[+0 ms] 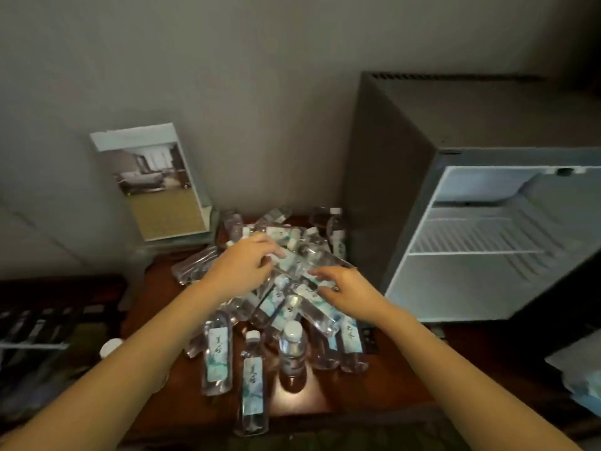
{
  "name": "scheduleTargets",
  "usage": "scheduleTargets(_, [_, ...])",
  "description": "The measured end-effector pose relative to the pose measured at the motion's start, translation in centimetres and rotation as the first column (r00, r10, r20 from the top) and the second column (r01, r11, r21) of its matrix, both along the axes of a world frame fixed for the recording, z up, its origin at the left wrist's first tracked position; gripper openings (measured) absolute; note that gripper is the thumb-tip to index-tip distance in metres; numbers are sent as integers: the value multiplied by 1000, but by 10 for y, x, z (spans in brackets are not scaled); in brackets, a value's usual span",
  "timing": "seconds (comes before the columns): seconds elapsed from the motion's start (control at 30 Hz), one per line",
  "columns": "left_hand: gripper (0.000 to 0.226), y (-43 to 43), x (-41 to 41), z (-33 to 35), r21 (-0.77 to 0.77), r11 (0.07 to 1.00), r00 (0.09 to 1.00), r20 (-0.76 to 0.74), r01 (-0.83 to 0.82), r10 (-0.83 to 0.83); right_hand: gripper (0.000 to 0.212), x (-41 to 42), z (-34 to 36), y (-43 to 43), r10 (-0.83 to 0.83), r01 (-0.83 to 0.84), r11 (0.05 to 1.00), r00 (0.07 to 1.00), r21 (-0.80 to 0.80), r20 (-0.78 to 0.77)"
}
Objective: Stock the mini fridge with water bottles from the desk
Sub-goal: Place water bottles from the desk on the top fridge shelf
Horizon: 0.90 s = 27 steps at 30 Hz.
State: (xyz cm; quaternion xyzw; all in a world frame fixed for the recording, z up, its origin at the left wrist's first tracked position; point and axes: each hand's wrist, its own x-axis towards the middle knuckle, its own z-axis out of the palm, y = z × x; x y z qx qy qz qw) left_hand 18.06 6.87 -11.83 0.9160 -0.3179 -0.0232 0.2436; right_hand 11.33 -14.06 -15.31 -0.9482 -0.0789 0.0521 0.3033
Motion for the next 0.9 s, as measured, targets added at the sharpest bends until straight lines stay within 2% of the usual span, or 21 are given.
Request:
scheduleTargets(0.17, [40,47,-13,-46,135,990,979,-206,30,-2,36,26,-30,52,117,-107,991,986,86,-122])
scheduleTargets(0.33, [37,68,-41,-103,250,967,916,-398,58,48,34,29,-58,68,188,-161,978,957,135,-219])
scheduleTargets(0.47, [31,71,-49,-128,285,957,891,-417,-57,177,38,36,-68,76,306,-294,952,912,83,-272])
scheduleTargets(0.6, [27,65,-57,-149,294,937,863,-407,-188,300,34,41,-80,80,428,-431,902,871,43,-240])
scheduleTargets(0.7, [26,54,-69,-178,313,915,866,-347,-256,361,29,44,-92,76,478,-482,876,867,8,-138])
scheduleTargets(0.77, [30,43,-79,-192,365,882,877,-260,-298,404,25,43,-103,71,479,-479,878,877,2,16])
scheduleTargets(0.83, [40,34,-86,-203,391,849,881,-164,-356,444,27,37,-116,67,437,-456,887,877,65,199])
scheduleTargets(0.9, [48,31,-90,-212,377,831,876,-95,-408,473,30,27,-132,66,337,-427,878,872,217,356])
